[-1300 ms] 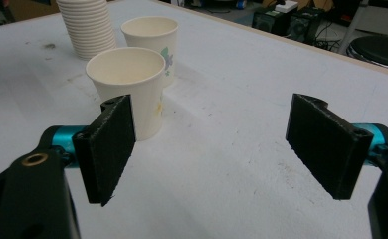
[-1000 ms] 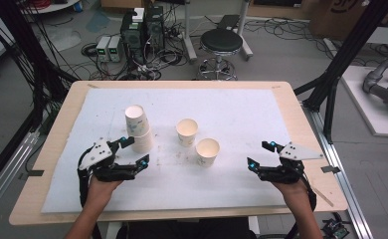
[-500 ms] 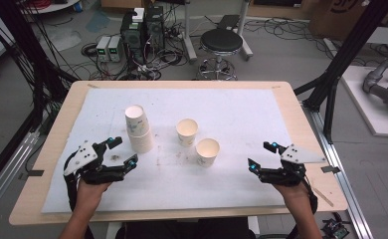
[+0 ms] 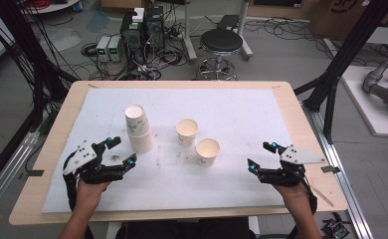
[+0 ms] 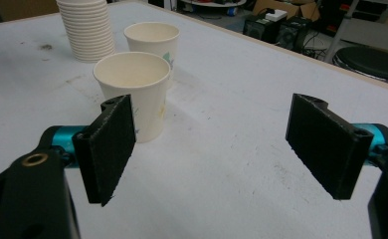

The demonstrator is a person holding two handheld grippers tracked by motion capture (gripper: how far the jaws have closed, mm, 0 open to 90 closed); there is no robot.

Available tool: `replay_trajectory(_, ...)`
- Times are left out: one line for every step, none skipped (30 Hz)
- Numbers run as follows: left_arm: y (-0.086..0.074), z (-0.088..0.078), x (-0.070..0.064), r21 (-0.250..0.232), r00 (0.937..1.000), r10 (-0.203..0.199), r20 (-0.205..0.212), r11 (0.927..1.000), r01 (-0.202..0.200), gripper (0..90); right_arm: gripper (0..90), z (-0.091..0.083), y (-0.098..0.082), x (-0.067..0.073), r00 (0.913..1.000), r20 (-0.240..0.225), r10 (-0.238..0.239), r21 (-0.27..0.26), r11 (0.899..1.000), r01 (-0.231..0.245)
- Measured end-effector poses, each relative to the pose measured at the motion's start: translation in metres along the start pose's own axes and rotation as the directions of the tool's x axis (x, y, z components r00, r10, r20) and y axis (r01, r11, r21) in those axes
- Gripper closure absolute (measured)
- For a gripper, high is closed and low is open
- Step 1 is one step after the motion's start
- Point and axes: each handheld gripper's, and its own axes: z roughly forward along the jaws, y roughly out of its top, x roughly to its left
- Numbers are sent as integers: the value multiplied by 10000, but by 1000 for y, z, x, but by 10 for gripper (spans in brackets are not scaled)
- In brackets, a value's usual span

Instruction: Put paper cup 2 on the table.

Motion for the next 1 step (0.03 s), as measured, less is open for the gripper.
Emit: replay_trajectory(0,0,0,5,10000,10,-18,10000,-10,162,202,0,0,0,10000,6,-7,2,10000,7)
